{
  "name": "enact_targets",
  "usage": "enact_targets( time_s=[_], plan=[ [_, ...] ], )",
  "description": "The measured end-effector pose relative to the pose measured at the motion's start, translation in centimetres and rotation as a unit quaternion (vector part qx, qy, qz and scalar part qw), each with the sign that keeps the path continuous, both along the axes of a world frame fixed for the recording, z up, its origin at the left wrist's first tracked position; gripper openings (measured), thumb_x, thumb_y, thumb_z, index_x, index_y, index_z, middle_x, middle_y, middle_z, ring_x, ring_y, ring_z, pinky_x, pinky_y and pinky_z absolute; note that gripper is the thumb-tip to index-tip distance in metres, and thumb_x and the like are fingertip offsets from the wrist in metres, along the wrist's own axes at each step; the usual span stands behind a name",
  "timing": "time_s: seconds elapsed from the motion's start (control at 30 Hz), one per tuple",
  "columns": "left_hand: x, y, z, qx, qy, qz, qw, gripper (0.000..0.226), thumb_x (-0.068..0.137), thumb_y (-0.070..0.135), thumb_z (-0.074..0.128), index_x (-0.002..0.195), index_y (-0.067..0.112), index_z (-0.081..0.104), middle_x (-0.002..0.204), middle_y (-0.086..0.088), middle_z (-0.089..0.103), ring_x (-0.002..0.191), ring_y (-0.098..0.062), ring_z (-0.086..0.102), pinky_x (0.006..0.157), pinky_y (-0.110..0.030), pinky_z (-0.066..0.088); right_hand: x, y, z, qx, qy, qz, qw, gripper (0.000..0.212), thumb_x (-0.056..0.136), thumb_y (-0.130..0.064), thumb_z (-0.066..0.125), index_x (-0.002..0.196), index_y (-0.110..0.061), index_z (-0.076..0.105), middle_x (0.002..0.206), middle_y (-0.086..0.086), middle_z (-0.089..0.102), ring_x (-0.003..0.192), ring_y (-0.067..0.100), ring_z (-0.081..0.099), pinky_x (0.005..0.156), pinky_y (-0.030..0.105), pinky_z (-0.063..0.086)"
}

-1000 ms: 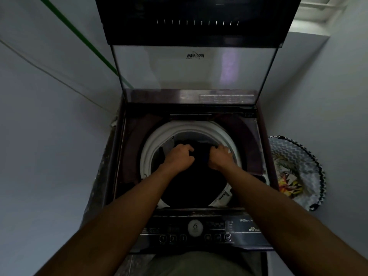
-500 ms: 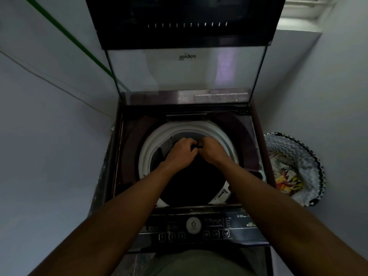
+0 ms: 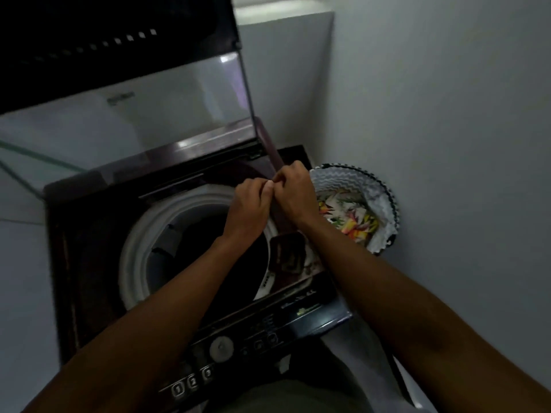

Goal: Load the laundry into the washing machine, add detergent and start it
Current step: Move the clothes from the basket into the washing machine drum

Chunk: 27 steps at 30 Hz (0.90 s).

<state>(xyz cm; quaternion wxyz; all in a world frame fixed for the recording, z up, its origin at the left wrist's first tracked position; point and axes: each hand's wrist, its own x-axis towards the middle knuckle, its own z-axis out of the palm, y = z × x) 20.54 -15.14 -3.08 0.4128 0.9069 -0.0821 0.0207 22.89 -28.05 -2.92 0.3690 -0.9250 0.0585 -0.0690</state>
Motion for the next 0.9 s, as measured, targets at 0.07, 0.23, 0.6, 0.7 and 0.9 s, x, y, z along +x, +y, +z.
enact_targets(
  time_s=[0.07, 0.23, 0.6, 0.7, 0.9],
  plan=[
    [0.5, -2.4, 0.1, 0.034, -0.037, -0.013, 0.999, 0.023, 0.098, 0.032, 0.048, 0.102, 0.017, 0.065, 0.099, -0.003, 0.059, 0.094, -0.02, 0.05, 0.085, -0.032, 0.04, 0.1, -2.8, -0.9, 0.01, 0.018, -0.022, 1.0, 0.012, 0.076, -0.017, 0.06, 0.081, -0.009, 0.066, 0.096, 0.014, 0.055, 0.09, 0.031, 0.057, 0.079, 0.041, 0.049],
    [2.3, -8.2, -0.9, 0.106, -0.045, -0.1, 0.988, 0.031, 0.084, 0.032, 0.049, 0.105, 0.017, 0.067, 0.101, -0.003, 0.062, 0.095, -0.026, 0.054, 0.085, -0.042, 0.046, -0.7, -9.7, -4.2, 0.03, 0.081, -0.072, 0.994, 0.011, 0.079, -0.008, 0.058, 0.085, -0.009, 0.066, 0.099, 0.012, 0.057, 0.088, 0.026, 0.057, 0.079, 0.036, 0.048],
    [6.2, -16.7, -5.8, 0.202, 0.107, -0.21, 0.951, 0.033, 0.085, 0.016, 0.061, 0.114, 0.004, 0.066, 0.112, -0.019, 0.064, 0.107, -0.036, 0.058, 0.089, -0.041, 0.047, -0.7, -19.2, -13.1, 0.047, 0.222, -0.126, 0.966, 0.009, 0.082, -0.008, 0.056, 0.074, -0.005, 0.061, 0.086, 0.01, 0.061, 0.075, 0.023, 0.055, 0.065, 0.036, 0.047],
    [7.1, -18.0, -7.1, 0.219, 0.138, -0.211, 0.943, 0.031, 0.085, 0.015, 0.062, 0.113, 0.002, 0.064, 0.11, -0.021, 0.063, 0.108, -0.036, 0.056, 0.09, -0.039, 0.042, 0.0, -20.4, -15.1, 0.058, 0.264, -0.143, 0.952, 0.019, 0.085, -0.006, 0.051, 0.069, -0.002, 0.059, 0.074, 0.012, 0.061, 0.07, 0.025, 0.058, 0.056, 0.032, 0.044],
    [9.2, -20.7, -10.7, 0.279, 0.213, -0.219, 0.911, 0.037, 0.084, 0.03, 0.066, 0.116, 0.011, 0.062, 0.117, -0.016, 0.06, 0.109, -0.032, 0.053, 0.082, -0.036, 0.042, 0.7, -22.0, -18.5, 0.063, 0.299, -0.191, 0.933, 0.029, 0.089, -0.012, 0.047, 0.06, -0.01, 0.046, 0.069, 0.008, 0.05, 0.069, 0.026, 0.053, 0.058, 0.028, 0.034]
  ],
)
